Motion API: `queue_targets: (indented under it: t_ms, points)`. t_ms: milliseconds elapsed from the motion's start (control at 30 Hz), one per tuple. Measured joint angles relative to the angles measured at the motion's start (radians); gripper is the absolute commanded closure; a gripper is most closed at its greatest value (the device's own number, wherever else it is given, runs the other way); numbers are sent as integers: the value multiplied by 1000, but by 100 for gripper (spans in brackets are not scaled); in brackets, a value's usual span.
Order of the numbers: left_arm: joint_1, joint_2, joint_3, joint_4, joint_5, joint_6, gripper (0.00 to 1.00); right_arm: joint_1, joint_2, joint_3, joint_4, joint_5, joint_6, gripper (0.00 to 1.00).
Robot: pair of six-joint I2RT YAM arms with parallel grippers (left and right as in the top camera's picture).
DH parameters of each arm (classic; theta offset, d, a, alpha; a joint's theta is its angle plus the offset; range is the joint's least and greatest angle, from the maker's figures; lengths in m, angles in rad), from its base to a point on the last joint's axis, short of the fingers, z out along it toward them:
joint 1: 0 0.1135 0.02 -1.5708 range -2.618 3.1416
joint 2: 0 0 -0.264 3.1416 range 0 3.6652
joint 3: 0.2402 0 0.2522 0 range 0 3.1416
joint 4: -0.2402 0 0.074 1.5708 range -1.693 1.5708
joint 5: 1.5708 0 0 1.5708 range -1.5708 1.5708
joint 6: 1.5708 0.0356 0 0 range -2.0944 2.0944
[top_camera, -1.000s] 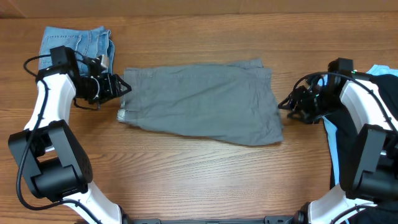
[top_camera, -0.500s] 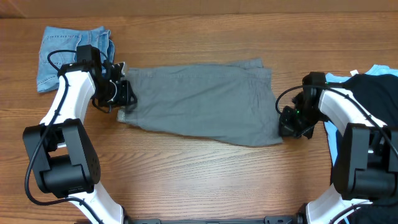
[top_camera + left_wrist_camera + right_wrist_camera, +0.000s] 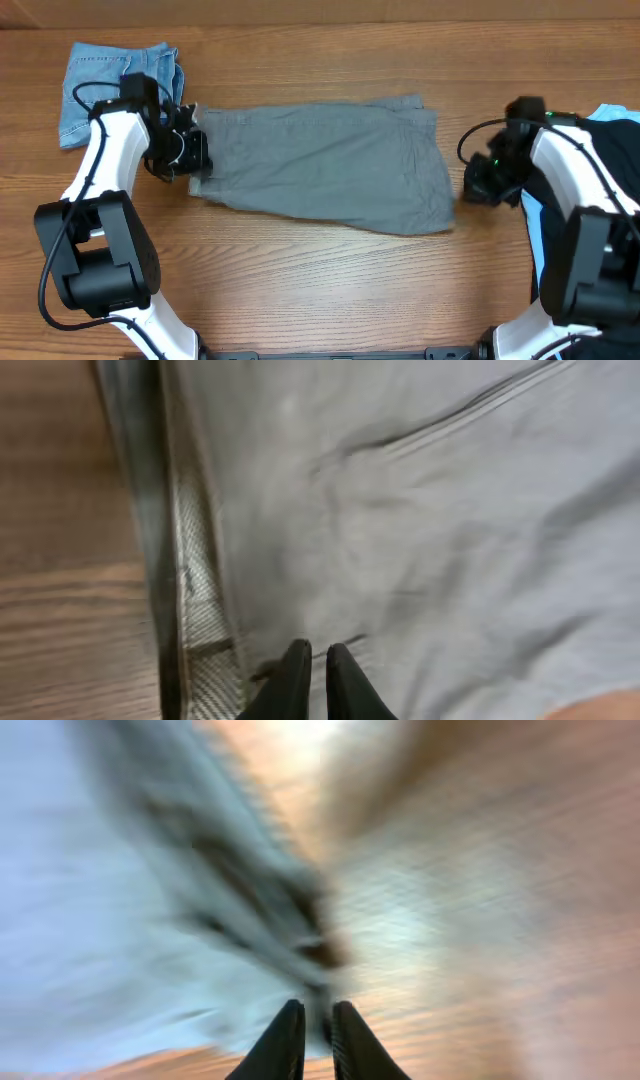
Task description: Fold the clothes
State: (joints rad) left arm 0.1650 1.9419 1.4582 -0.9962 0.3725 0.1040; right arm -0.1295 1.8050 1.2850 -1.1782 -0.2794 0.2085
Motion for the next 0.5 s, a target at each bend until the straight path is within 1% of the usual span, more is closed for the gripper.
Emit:
queue_targets:
  t_ms: [67,167,267,367,500]
  points:
    - [0,0,33,-8,40,-1,96,2,-32,12,12,-85,-38,87]
    - [-10,0,55,-6,111,0,96,26,-70,17,28,-184,-77,87]
    - [-50,0,51,-2,144,0,96,77,-74,4,99,-238,-89,88]
    - [-124,0,12,43,122,-8,96,135,-74,-57,190,-247,-57,89]
    - [-205,0,-105,122,42,-50,96,192,-74,-187,335,-203,35,89]
